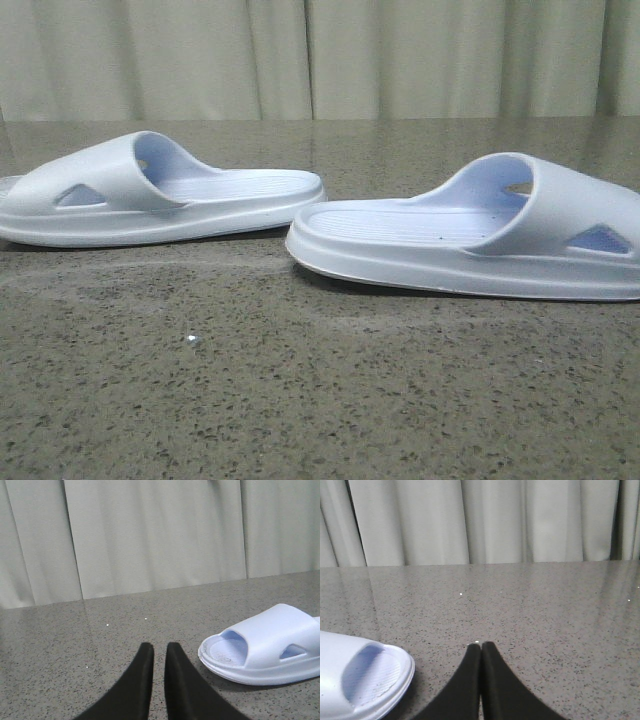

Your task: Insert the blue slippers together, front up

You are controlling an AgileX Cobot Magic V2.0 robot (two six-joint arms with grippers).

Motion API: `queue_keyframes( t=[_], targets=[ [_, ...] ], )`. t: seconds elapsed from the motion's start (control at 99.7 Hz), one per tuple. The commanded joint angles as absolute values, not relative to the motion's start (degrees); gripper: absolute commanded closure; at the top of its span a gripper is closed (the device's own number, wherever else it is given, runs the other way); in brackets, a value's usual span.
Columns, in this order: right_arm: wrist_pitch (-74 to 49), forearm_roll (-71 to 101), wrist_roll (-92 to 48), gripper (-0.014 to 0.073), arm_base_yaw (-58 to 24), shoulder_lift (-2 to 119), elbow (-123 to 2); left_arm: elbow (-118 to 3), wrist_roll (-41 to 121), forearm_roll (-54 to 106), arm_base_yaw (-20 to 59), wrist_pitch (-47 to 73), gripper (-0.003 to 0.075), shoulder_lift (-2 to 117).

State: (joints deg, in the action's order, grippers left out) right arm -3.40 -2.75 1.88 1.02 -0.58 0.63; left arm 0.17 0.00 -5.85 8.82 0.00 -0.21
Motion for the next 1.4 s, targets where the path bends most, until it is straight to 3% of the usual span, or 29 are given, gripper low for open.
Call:
queue_keyframes(
  t=[0.0,1.394],
  targets=[
    [1.40,-3.33,1.79,0.0701,1.36,-1.68,1.76,0.65,-0.31,-5.71,8.90,-4.29,0.0704,-1.88],
    [2.96,-3.33,1.79,0.0701,1.36,-1.68,1.76,0.65,-0.31,-5.71,8.90,-4.50,0.0704,-1.88]
  ],
)
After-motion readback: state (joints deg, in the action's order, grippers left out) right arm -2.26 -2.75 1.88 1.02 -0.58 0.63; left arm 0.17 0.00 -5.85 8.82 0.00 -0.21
